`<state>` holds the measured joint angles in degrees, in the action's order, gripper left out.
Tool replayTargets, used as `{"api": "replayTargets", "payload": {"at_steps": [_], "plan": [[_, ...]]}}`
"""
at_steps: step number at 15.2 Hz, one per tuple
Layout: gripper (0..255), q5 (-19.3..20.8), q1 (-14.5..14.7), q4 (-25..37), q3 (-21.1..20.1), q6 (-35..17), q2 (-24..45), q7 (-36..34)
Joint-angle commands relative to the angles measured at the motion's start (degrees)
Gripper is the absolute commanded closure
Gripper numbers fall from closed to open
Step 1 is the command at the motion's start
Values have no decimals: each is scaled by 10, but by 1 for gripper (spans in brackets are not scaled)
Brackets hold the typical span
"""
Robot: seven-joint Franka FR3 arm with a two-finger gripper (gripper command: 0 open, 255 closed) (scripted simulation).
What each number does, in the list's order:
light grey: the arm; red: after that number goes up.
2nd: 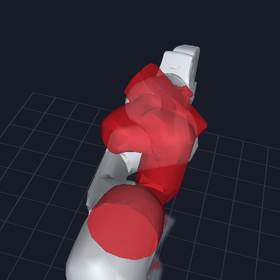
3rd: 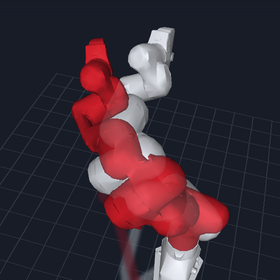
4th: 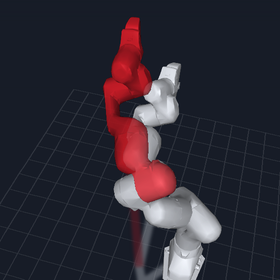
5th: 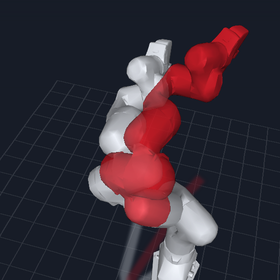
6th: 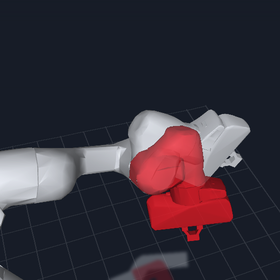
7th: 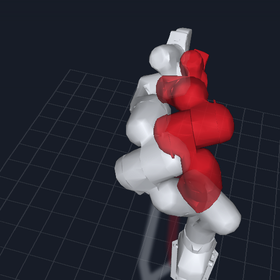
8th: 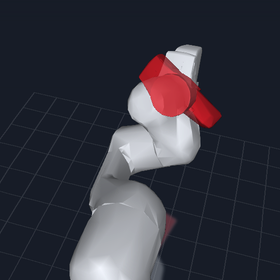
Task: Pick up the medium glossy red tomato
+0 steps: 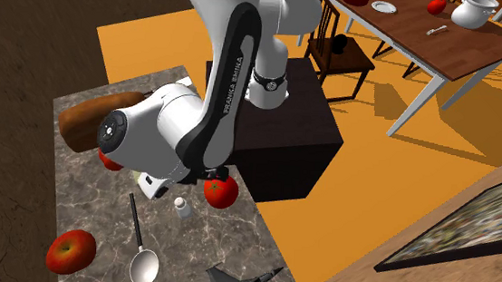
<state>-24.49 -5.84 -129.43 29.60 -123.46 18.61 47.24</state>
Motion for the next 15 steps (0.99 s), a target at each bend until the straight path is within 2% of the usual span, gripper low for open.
{"api": "replayTargets", "payload": {"at_steps": [1, 5, 7, 8, 15], "plan": [[0, -12, -4, 1, -5, -10, 14, 10], [0, -37, -12, 5, -19, -32, 48, 30], [0, -37, -12, 4, -19, -32, 48, 30], [255, -37, -13, 5, -19, -31, 49, 30], [255, -36, -12, 5, -18, -31, 48, 29]]}}
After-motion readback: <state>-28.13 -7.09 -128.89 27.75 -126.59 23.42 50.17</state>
